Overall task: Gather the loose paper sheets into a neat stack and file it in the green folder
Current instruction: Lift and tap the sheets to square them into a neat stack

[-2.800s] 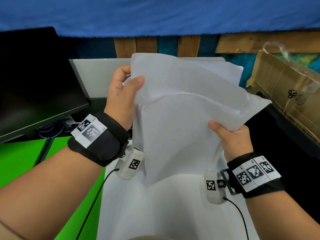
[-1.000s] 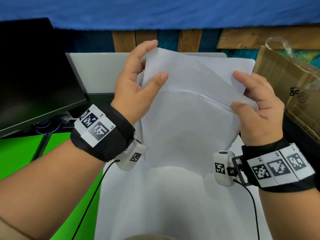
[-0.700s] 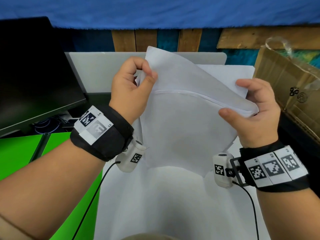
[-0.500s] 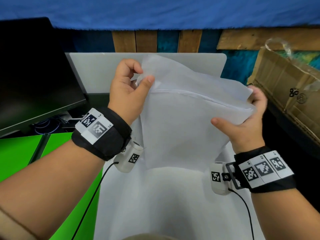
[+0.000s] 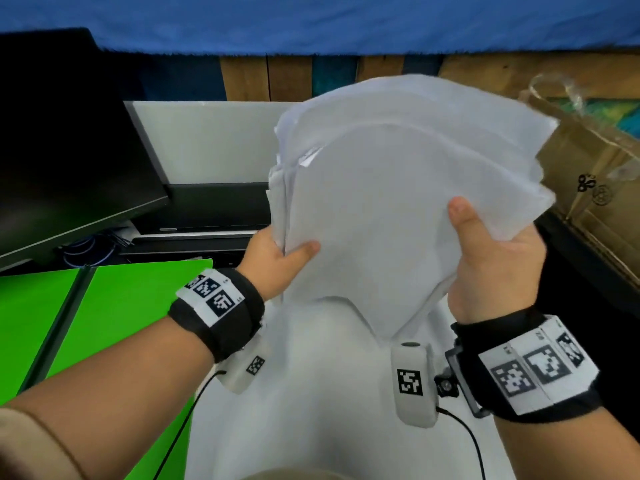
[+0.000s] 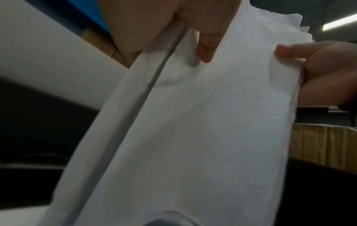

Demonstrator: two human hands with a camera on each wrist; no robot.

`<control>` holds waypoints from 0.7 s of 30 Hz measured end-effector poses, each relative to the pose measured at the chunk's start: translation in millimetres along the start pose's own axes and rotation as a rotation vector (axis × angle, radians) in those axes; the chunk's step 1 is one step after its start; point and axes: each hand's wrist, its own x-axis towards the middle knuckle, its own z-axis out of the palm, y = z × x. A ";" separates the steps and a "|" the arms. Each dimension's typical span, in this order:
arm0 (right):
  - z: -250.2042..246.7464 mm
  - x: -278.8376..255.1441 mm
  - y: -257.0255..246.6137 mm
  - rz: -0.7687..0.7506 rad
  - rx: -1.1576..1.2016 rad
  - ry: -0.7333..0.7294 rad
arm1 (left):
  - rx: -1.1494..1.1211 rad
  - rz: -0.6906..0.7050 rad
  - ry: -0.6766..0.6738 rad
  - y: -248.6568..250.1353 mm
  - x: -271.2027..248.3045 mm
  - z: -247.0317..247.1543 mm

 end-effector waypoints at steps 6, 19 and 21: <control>-8.7 -5.3 16.6 -0.039 -0.180 -0.082 | -0.038 -0.071 -0.009 -8.7 -9.5 9.8; -18.4 24.3 -5.6 -0.447 -0.312 -0.271 | -0.095 0.493 0.024 73.1 3.3 -9.5; -17.2 26.7 -5.8 -0.463 -0.377 -0.211 | -0.046 0.513 0.033 72.4 4.9 -10.8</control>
